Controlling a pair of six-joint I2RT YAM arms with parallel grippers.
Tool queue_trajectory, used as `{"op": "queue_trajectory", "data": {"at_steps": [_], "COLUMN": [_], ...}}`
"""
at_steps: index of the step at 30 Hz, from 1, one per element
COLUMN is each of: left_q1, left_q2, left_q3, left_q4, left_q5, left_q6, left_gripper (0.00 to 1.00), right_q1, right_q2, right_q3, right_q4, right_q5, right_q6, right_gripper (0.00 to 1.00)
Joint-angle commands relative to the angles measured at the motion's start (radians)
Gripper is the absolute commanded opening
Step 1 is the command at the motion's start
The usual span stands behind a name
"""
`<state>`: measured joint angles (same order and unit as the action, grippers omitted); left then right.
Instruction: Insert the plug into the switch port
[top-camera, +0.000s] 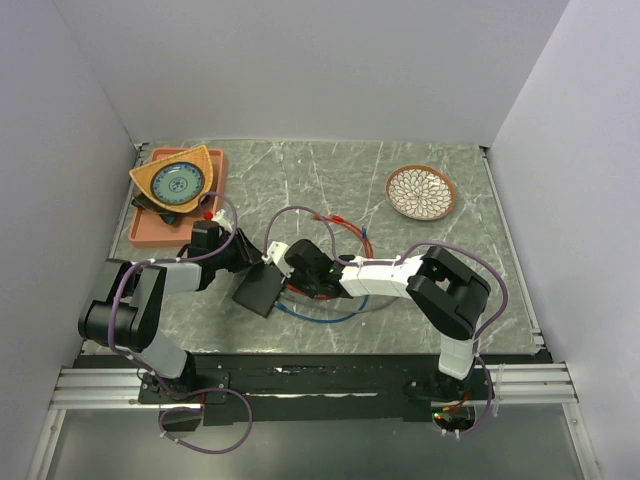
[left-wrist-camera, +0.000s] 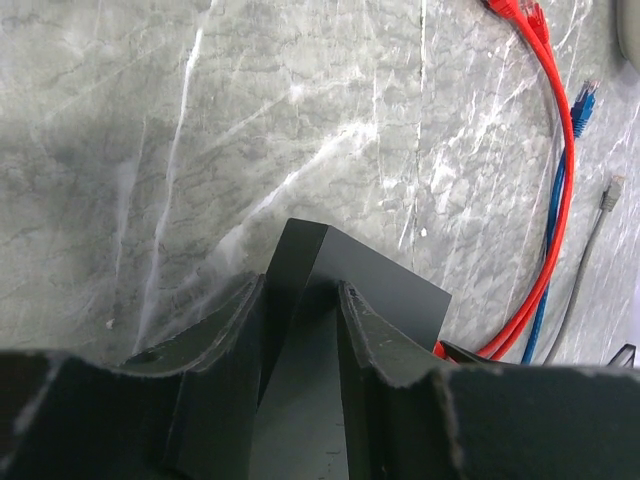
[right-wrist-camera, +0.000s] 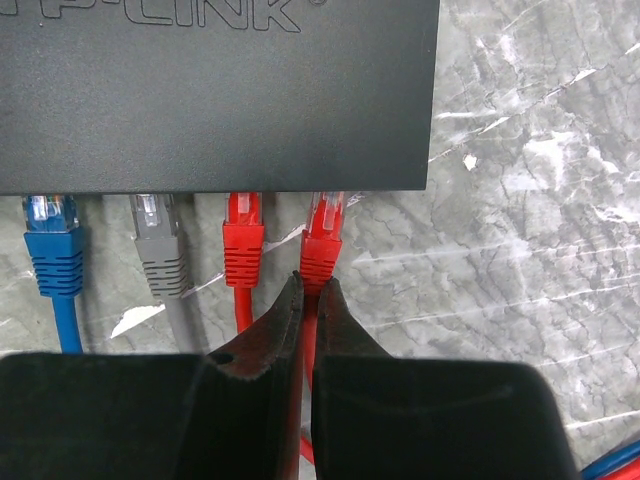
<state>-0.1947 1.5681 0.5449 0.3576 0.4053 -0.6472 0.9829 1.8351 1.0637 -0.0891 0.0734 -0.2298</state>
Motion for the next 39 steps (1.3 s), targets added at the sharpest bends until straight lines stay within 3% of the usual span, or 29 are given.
{"op": "queue_trajectory", "data": {"at_steps": [1,24,39], "left_q1": [-0.028,-0.031,-0.043], "left_q2": [0.010,0.038,0.055], "left_q3": [0.004,-0.003,-0.037], "left_q4": [-0.035,-0.008,0.041], "left_q5": [0.109,0.197,0.250], "left_q6": [-0.005,-0.011,-0.045], "left_gripper": [0.36,0.29,0.26], "right_q1": [0.005,-0.016,-0.015], "right_q2": [-0.051,0.026,0.065], "right_q3": [0.059,0.176,0.194], "right_q4": [0.184,0.209,0.292], "right_q5": [-0.069,-0.132,-0.038], "right_q6": [-0.006,0.014,0.086], "right_gripper": [0.00,0.00,0.00]}}
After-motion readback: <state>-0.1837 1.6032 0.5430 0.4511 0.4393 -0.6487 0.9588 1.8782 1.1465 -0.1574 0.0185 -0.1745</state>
